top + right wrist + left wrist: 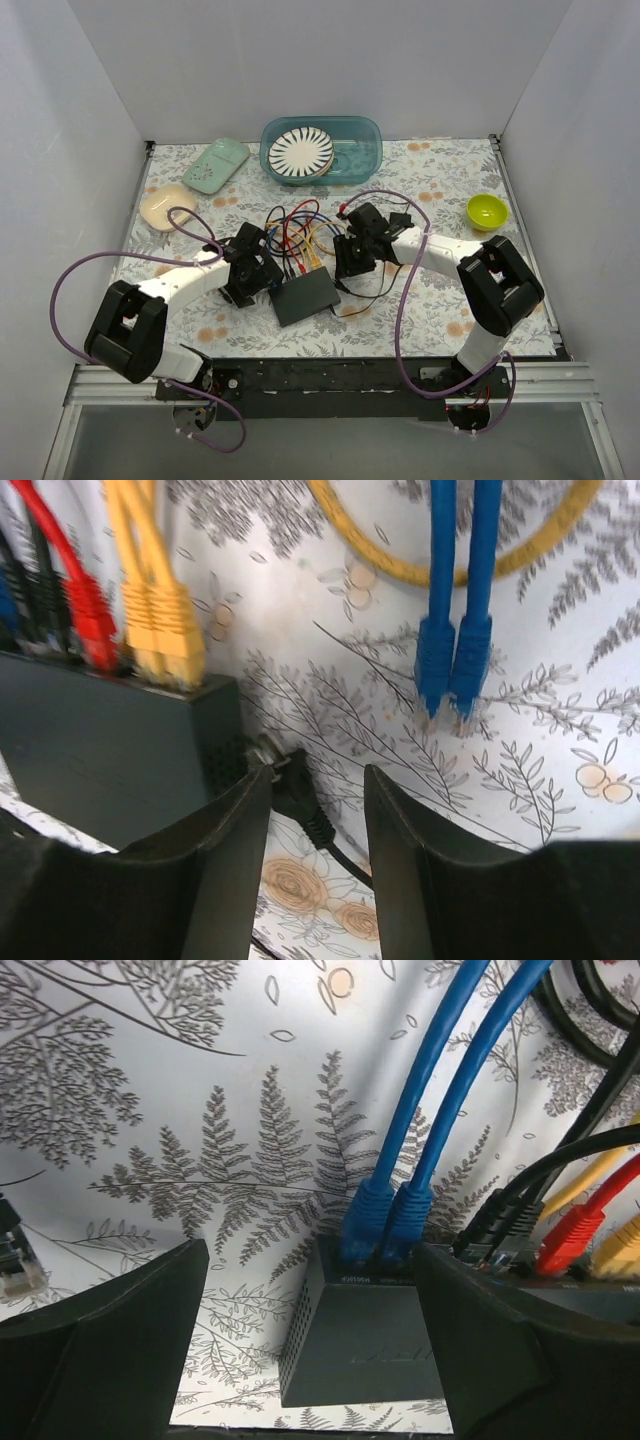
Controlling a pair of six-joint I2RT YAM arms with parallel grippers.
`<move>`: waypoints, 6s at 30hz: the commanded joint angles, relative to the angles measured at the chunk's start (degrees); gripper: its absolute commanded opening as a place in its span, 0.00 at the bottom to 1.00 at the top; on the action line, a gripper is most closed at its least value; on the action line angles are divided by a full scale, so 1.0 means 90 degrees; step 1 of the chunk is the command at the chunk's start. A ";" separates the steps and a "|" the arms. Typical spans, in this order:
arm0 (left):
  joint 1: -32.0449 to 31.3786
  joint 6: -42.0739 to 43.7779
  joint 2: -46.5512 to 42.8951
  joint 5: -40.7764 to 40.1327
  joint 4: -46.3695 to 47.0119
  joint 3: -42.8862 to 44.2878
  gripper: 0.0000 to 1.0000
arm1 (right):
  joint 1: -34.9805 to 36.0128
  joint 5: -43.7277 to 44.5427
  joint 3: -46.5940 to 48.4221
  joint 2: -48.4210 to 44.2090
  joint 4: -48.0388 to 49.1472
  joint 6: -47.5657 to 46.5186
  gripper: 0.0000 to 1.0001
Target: Pull the plug from the switch port
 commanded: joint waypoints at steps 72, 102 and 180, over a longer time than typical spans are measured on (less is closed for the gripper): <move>-0.1004 -0.0216 -0.1321 0.2086 0.1037 -0.1653 0.56 | 0.0555 0.1998 0.0098 0.0276 -0.0829 -0.0974 0.46; -0.0975 -0.0284 -0.1517 0.2017 0.1095 -0.1741 0.58 | 0.0994 0.1451 -0.0527 -0.1131 -0.0369 -0.1472 0.70; -0.0955 -0.0479 -0.1253 0.1372 0.0919 -0.1008 0.55 | 0.2527 0.0368 -0.1963 -0.2216 0.0137 0.0305 0.01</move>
